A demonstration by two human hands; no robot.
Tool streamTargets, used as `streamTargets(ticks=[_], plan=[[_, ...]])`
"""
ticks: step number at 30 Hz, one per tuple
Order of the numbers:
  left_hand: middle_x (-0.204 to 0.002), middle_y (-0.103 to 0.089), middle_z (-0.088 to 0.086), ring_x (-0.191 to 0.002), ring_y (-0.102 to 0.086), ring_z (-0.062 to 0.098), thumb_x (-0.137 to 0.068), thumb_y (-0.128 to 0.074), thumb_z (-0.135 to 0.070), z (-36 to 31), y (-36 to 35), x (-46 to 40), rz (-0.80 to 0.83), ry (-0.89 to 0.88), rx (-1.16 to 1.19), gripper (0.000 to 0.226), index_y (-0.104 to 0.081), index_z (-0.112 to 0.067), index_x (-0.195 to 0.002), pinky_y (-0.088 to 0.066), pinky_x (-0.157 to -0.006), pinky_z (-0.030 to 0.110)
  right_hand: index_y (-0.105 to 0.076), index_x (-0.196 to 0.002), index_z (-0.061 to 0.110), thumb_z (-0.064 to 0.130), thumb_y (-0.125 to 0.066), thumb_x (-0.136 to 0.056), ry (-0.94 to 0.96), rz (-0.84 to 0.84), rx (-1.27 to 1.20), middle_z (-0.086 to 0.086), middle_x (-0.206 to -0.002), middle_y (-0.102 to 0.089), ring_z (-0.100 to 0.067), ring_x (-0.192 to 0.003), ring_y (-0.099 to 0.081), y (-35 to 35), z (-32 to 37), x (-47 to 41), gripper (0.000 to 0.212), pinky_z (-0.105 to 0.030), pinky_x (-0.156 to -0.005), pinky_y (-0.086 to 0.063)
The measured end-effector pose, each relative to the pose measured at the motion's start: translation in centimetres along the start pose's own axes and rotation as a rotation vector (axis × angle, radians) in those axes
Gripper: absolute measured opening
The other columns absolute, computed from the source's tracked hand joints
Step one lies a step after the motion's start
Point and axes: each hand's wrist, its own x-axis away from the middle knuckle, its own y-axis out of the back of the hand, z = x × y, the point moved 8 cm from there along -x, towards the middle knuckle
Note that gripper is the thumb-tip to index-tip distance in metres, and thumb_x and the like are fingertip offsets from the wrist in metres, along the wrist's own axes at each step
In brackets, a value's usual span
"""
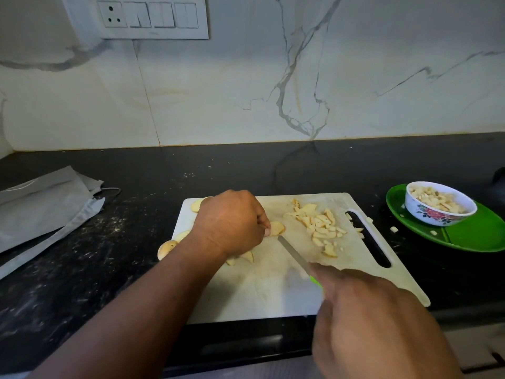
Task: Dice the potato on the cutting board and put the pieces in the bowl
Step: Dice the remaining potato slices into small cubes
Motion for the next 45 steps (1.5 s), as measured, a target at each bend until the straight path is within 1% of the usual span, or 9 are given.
streamTargets(ticks=[7, 16, 19, 23, 29, 34, 38, 42, 45], plan=[[-0.082, -0.074, -0.016, -0.08, -0.069, 0.01, -0.092, -0.075, -0.035, -0.4, -0.3, 0.0, 0.004, 0.04, 0.027, 0.011, -0.08, -0.032, -0.083, -0.063, -0.082, 0.038, -0.048, -0.135, 0.032, 0.026, -0.049, -0.089, -0.017, -0.096, 0.01, 0.01, -0.108, -0.063, -0.012, -0.093, -0.062, -0.6, 1.0, -2.5, 0.046, -0.025, -0.076, -0.052], [-0.083, -0.074, -0.017, -0.085, -0.065, 0.009, -0.094, -0.074, -0.037, 0.1, -0.5, -0.2, 0.03, 0.027, 0.02, 0.014, -0.08, -0.033, -0.081, -0.053, -0.101, 0.048, -0.021, -0.148, 0.046, 0.041, -0.04, -0.092, -0.041, -0.047, -0.094, 0.014, -0.119, -0.057, -0.007, -0.109, -0.058, -0.9, -1.2, 1.3, 0.059, -0.019, -0.088, -0.047], [-0.085, -0.073, -0.018, -0.088, -0.065, 0.008, -0.094, -0.073, -0.033, -0.1, -0.4, 0.1, 0.046, 0.006, 0.009, 0.013, -0.079, -0.034, -0.083, -0.049, -0.107, 0.051, -0.022, -0.145, 0.054, 0.043, -0.04, -0.093, -0.054, -0.076, -0.098, 0.022, -0.117, -0.057, -0.002, -0.106, -0.056, 0.5, -2.1, 1.7, 0.057, -0.012, -0.086, -0.043], [-0.076, -0.072, -0.016, -0.077, -0.067, 0.008, -0.089, -0.069, -0.033, -0.5, 0.3, 0.5, -0.019, -0.004, -0.015, 0.014, -0.076, -0.032, -0.076, -0.062, -0.084, 0.038, -0.035, -0.144, 0.052, 0.039, -0.047, -0.093, -0.094, -0.143, -0.149, 0.026, -0.115, -0.061, -0.001, -0.099, -0.057, 1.0, -3.4, 0.9, 0.054, -0.008, -0.079, -0.037], [-0.082, -0.068, -0.01, -0.076, -0.064, 0.012, -0.082, -0.062, -0.078, -2.4, 0.1, 0.6, -0.159, 0.007, -0.136, 0.052, -0.073, -0.028, -0.091, -0.062, -0.074, 0.034, -0.049, -0.137, 0.049, 0.032, -0.054, -0.091, -0.157, -0.169, -0.237, 0.026, -0.104, -0.065, -0.001, -0.089, -0.06, 0.1, -5.1, -0.2, 0.049, -0.011, -0.079, -0.049], [-0.11, -0.076, -0.01, -0.092, -0.068, 0.011, -0.092, -0.066, -0.059, -3.7, -1.0, 0.0, -0.096, -0.099, -0.043, 0.04, -0.077, -0.031, -0.117, -0.059, -0.086, 0.028, -0.058, -0.128, 0.048, 0.027, -0.059, -0.087, -0.194, -0.199, -0.305, 0.026, -0.091, -0.067, 0.0, -0.074, -0.062, -0.1, -6.6, -0.2, 0.046, -0.019, -0.07, -0.056], [-0.112, -0.074, -0.015, -0.094, -0.065, 0.009, -0.095, -0.063, -0.034, -4.5, -1.5, 0.3, -0.016, -0.26, 0.005, 0.027, -0.078, -0.034, -0.117, -0.06, -0.089, 0.029, -0.062, -0.125, 0.046, 0.024, -0.061, -0.087, -0.22, -0.172, -0.367, 0.025, -0.087, -0.067, 0.004, -0.062, -0.058, -0.4, -7.7, -0.2, 0.044, -0.006, -0.053, -0.041], [-0.104, -0.07, -0.016, -0.094, -0.065, 0.003, -0.083, -0.069, -0.014, -4.4, -1.4, 1.1, 0.109, -0.479, 0.126, 0.034, -0.08, -0.03, -0.111, -0.056, -0.085, 0.023, -0.063, -0.126, 0.042, 0.018, -0.062, -0.089, -0.212, -0.177, -0.44, 0.017, -0.094, -0.071, 0.011, -0.056, -0.053, -0.2, -7.8, -0.2, 0.044, -0.005, -0.046, -0.035], [-0.115, -0.07, -0.017, -0.105, -0.064, -0.001, -0.079, -0.069, -0.014, -4.0, -0.3, 1.6, 0.083, -0.521, 0.237, 0.048, -0.076, -0.033, -0.122, -0.053, -0.089, 0.014, -0.061, -0.129, 0.042, 0.02, -0.061, -0.089, -0.194, -0.163, -0.386, 0.017, -0.092, -0.07, 0.008, -0.054, -0.052, 0.1, -7.4, 0.0, 0.046, -0.004, -0.046, -0.036]])
